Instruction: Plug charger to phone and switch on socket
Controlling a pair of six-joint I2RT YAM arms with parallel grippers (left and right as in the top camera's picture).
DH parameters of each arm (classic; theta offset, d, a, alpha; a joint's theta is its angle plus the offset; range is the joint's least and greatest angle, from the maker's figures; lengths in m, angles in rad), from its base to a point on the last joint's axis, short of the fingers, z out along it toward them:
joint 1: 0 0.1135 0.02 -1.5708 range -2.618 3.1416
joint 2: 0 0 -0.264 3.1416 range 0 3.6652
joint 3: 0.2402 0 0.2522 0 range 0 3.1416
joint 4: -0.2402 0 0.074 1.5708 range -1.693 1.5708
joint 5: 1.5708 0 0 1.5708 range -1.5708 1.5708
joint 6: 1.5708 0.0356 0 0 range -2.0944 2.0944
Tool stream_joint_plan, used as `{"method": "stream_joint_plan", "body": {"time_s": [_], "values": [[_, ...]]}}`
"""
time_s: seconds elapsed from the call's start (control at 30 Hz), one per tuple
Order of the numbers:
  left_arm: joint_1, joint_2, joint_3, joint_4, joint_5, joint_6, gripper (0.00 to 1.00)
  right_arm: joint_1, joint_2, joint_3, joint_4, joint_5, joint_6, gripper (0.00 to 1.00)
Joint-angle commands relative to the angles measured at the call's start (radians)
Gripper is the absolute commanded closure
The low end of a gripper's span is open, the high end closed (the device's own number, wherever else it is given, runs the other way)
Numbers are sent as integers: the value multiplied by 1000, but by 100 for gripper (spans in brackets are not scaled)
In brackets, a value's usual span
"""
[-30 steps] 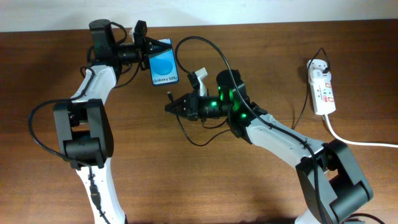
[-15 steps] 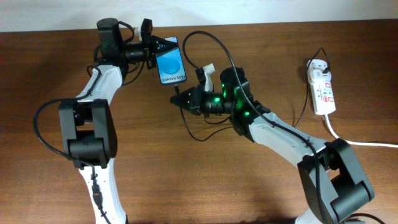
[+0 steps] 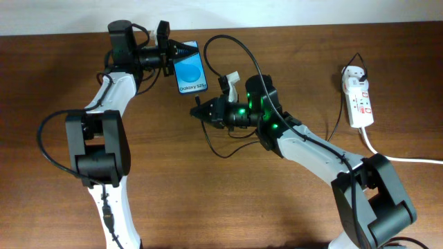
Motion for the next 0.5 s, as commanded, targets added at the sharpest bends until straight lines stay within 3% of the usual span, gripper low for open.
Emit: {"method": "stream_joint_plan", "body": {"time_s": [0.0,0.23,0.47], "values": [[8,-3,9,41,0,-13,100,-1,-4,5,4,-48,-14,96],[8,-3,9,66,4,-12,100,0,-4,5,5,-122,39,96],[7,-3,9,82,-41,-13,100,1,-4,5,14,-101,-68,96]]}}
